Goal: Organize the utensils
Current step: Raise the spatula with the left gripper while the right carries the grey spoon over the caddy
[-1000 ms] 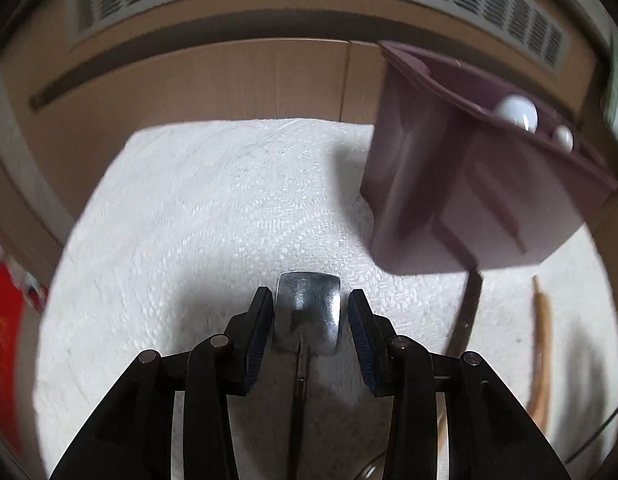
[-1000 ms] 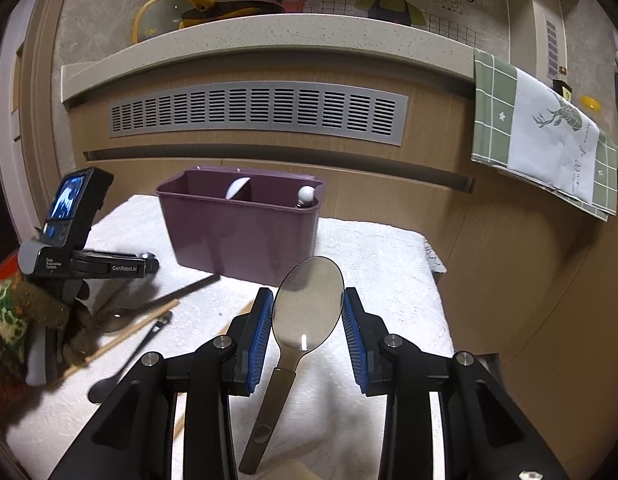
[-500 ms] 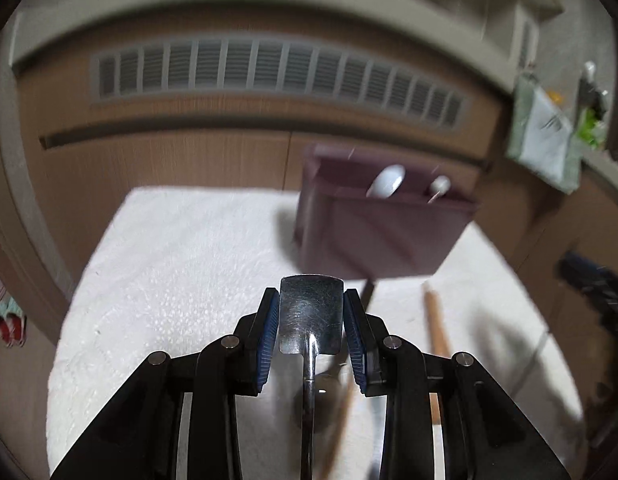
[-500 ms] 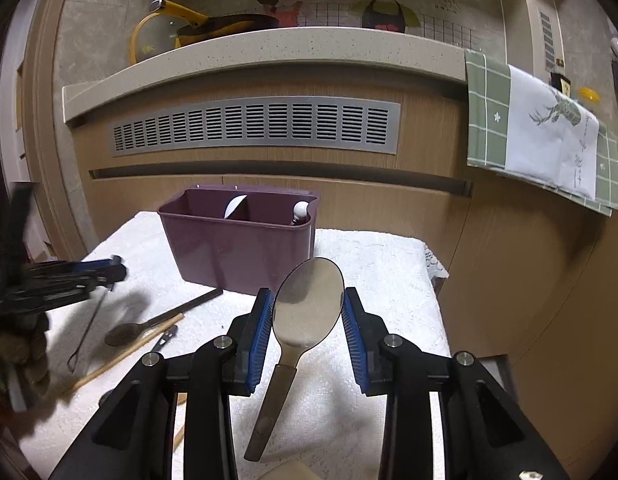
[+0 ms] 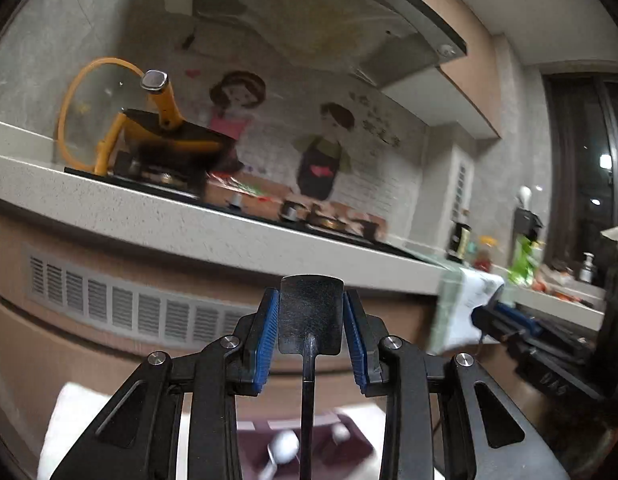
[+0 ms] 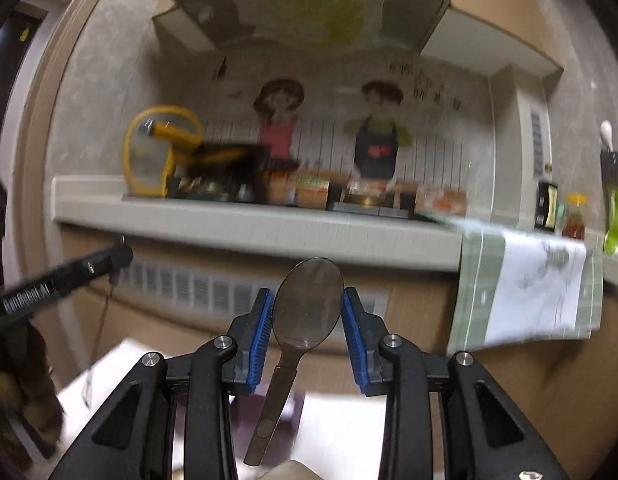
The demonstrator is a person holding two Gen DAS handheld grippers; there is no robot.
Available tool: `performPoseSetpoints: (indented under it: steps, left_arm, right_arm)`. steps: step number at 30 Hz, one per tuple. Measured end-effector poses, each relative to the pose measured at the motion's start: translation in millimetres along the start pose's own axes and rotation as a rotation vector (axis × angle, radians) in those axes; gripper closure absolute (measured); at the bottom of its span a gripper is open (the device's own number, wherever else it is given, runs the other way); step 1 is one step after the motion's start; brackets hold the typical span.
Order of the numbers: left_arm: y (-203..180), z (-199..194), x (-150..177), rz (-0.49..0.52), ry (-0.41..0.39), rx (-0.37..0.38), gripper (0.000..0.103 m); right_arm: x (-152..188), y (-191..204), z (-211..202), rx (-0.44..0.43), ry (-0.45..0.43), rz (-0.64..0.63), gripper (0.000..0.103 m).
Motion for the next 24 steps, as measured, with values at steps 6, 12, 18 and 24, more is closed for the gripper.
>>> performPoseSetpoints:
  steps: [6, 12, 18, 24]
  left_arm:
    - [24.2, 58.5, 33.0, -0.036, 0.046, -0.045, 0.07]
    - [32.4, 93.7, 60.1, -0.025, 0.057, -0.056, 0.07]
    - [45.2, 104.1, 96.1, -0.045, 0.12, -0.078, 0.07]
    - [49.9, 96.6, 128.3, -0.06, 0.231, -0.068, 0.069]
  right_arm:
    - [22.8, 0.1, 67.4, 0.006, 0.062, 0.027, 0.071]
    - [66.7, 8.2, 105.5, -0.008, 0.161, 0.017, 0.071]
    - [98.0, 20.2, 119.2, -0.044, 0.227, 0.006, 0.071]
    - [139.6, 32.3, 130.3, -0.167, 0.387, 0.063, 0.07]
Point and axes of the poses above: each gripper's, at about its wrist camera, not at the fingertips, and z roughly the way its jaws point, y to its left, x to its underside, the point moved 7 cm from there along z, roughly the way its jaws point
